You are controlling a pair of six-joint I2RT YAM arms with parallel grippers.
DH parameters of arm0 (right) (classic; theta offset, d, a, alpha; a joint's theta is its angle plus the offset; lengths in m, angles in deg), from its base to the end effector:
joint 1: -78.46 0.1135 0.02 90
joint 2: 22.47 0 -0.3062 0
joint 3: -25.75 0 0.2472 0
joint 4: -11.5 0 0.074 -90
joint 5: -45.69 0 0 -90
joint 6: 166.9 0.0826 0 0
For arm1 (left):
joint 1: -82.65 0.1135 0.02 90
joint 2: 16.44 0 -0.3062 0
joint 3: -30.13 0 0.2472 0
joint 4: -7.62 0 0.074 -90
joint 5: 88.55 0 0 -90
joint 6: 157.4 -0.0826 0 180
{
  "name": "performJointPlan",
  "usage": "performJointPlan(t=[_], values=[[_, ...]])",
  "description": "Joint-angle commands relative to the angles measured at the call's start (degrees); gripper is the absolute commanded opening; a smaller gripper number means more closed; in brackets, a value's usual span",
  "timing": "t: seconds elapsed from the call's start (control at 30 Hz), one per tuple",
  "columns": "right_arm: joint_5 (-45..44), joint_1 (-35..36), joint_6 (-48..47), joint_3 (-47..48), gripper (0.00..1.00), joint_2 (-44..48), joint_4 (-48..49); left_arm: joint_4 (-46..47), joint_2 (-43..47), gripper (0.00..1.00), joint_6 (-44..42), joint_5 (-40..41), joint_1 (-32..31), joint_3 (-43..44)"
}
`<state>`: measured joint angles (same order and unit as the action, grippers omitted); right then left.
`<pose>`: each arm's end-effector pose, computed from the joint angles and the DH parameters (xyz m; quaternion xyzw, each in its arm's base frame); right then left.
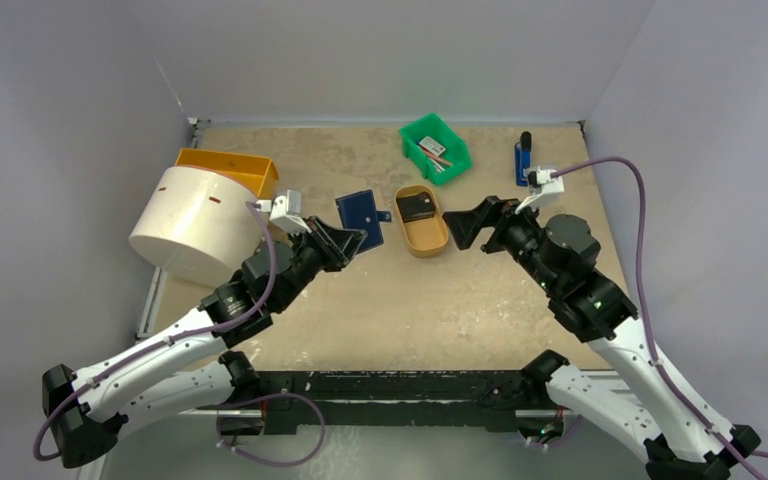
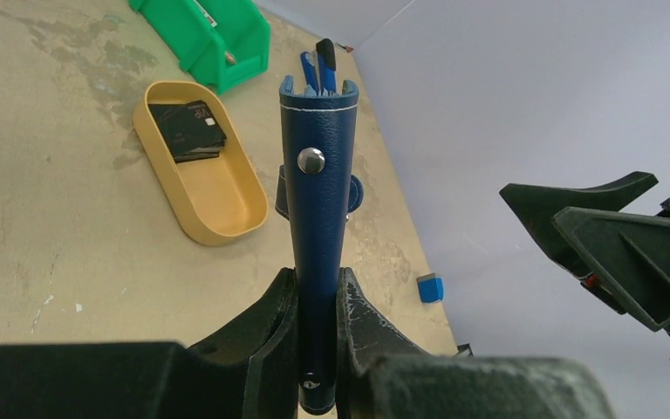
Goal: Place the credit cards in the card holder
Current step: Close the card holder at the center of the board.
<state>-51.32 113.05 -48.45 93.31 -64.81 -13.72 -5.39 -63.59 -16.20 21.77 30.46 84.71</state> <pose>0.1484 0.0901 0.4251 0.0054 0.7071 0.3321 0.6243 0.1499 -0.1464 0.3552 -0.1122 0.7301 -0.4380 0.5124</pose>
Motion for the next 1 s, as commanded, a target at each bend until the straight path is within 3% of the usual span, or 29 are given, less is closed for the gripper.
performJointPlan(t=[0.0, 0.2, 0.3, 0.4, 0.57, 0.77, 0.97], values=[[8.42, 0.04, -3.59, -0.64, 0.93, 0.3, 5.37, 5.46, 1.43, 0.0, 1.94, -0.58, 0.06, -0.89], [14.79, 0.14, -0.95, -0.65, 0.88, -4.49, 7.05, 7.29, 1.1, 0.0, 5.93, -1.3, 0.06, -3.44], [19.57, 0.13, 0.87, -1.58, 0.8, -7.11, 10.77, 8.79, 0.48, 0.0, 6.75, -2.57, 0.06, -3.81], [24.31, 0.22, 5.42, -2.68, 0.65, -9.98, 17.1, 9.84, 0.29, 0.0, 6.65, -3.39, 0.04, -3.94], [26.53, 0.22, 11.96, -4.36, 0.5, -13.26, 22.79, 10.63, 1.11, 0.0, 5.83, -4.22, 0.05, -4.29], [26.78, 0.3, 11.8, -2.79, 0.45, -15.86, 22.38, 9.17, 2.04, 0.0, 5.75, -4.34, 0.06, -4.31], [24.28, 1.89, 8.31, 1.74, 0.37, -19.46, 14.82, 8.74, 2.77, 0.0, 5.62, -3.97, 0.03, -4.5]])
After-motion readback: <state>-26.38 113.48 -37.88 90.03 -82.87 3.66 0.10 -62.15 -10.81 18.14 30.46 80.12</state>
